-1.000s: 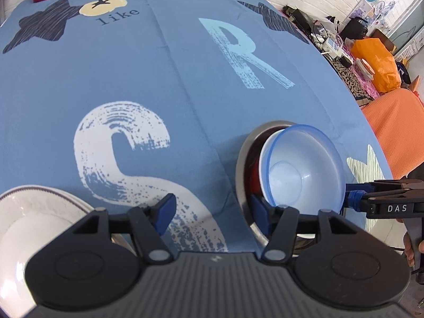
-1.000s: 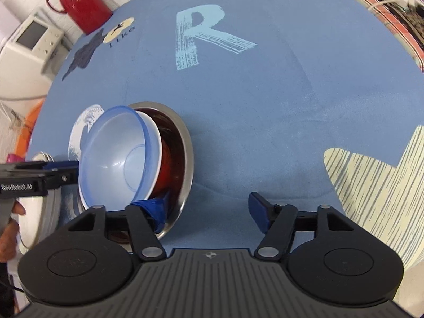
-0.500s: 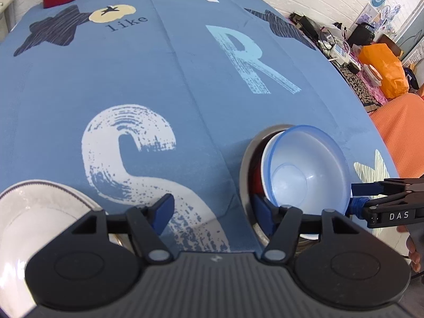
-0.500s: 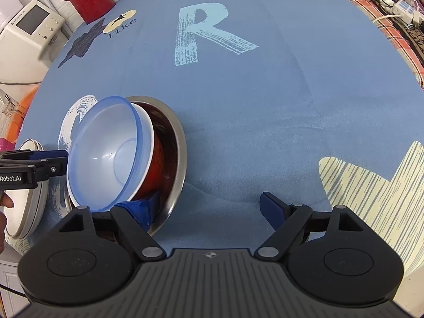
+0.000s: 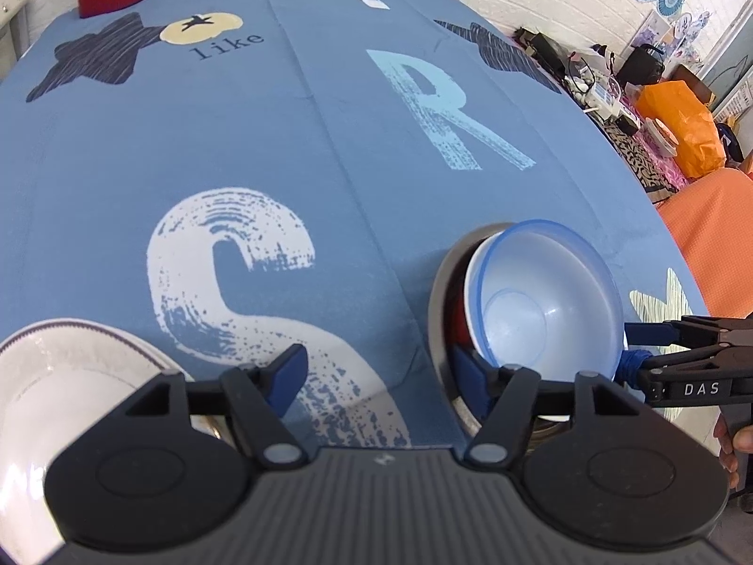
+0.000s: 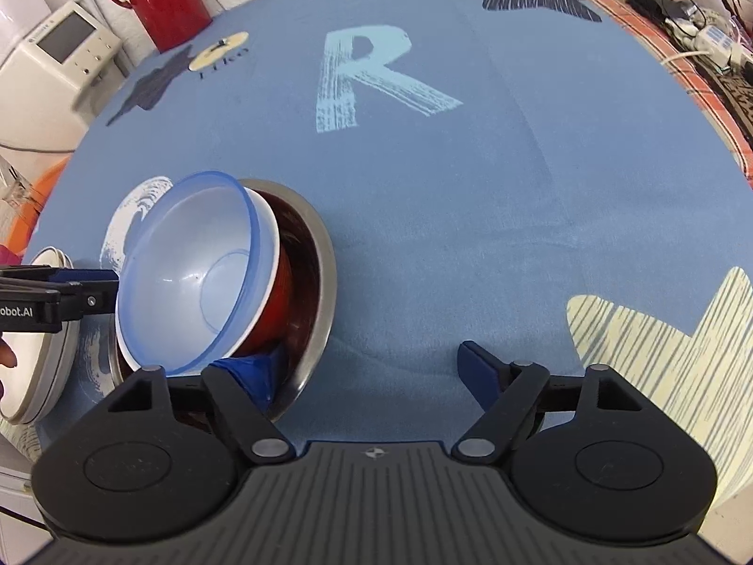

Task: Organize plates and bowls

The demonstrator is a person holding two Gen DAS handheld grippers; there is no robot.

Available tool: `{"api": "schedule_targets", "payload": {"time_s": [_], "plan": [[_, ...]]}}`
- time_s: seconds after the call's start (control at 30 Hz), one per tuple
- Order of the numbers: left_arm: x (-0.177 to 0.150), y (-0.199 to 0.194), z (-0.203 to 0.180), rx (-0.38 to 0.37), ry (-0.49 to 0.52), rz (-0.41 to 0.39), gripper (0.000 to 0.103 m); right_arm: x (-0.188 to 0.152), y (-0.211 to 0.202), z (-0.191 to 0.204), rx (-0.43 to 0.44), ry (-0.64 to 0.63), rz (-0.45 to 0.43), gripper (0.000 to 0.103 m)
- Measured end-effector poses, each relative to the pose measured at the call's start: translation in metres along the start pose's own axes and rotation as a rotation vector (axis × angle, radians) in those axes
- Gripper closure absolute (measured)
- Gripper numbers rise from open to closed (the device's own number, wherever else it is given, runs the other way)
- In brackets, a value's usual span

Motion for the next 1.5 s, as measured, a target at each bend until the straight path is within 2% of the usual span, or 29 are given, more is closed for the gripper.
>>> {"api": "schedule_targets", "payload": {"time_s": [0.07,0.13,0.2,0.23,0.27,0.33,0.5,0.6,0.73,0.97,1.07,1.2,1.37,1.5], "plan": [[-0.001,-0.001,0.000,0.005,-0.004,-0.004,0.036,-0.001,-0.002,0.002,0.029,-0.005,-0.014,0.051],[-0.001,-0.001,0.001,0.022,-0.007,-0.002,0.032,0.000,-0.003,0.005,0.076,0.001,-0.018,0.073],[-0.002,-0.002,0.002,0.000,-0.022,-0.005,0.038,0.001,-0.004,0.010,0.092,-0.008,-0.019,0.083],[-0.002,-0.004,0.000,-0.015,-0.027,-0.009,0.049,0.001,-0.004,0.013,0.094,-0.015,-0.023,0.086],[-0.002,-0.005,-0.003,-0.045,-0.034,-0.012,0.065,0.001,-0.004,0.013,0.097,-0.008,-0.024,0.087],[-0.003,-0.007,-0.008,-0.088,-0.054,-0.008,0.084,0.001,-0.004,0.009,0.123,0.036,-0.024,0.091],[-0.003,-0.011,-0.021,-0.089,-0.042,-0.026,0.103,-0.005,-0.005,0.008,0.139,0.101,-0.020,0.091],[-0.002,-0.013,-0.025,-0.086,-0.039,-0.044,0.103,-0.009,-0.006,0.012,0.134,0.092,-0.008,0.093],[0.003,-0.017,-0.024,-0.108,-0.055,-0.069,0.103,-0.013,-0.006,0.013,0.170,0.095,0.000,0.095],[0.002,-0.012,-0.024,-0.071,-0.052,-0.058,0.103,-0.003,-0.015,0.016,0.189,0.068,-0.056,0.094],[0.005,-0.013,-0.020,-0.090,-0.070,-0.062,0.103,0.000,-0.016,0.023,0.170,0.025,-0.071,0.093],[0.002,-0.010,-0.022,-0.036,-0.022,-0.062,0.103,0.002,-0.007,0.025,0.176,0.012,-0.060,0.093],[0.000,-0.007,-0.017,-0.059,-0.044,-0.065,0.103,0.003,-0.006,0.020,0.191,0.028,-0.085,0.096],[0.006,-0.011,-0.019,-0.060,-0.027,-0.096,0.103,0.008,-0.012,0.027,0.158,-0.040,-0.125,0.096]]}}
Point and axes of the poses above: each gripper's, at about its wrist camera, not at the fingertips, and y roughly the way its jaws point, z to its left, x to its top, the point moved 5 cm from there along y, roughly the way its jaws point, and after that the axes turned 4 degrees about x, right-handed, at the moved point
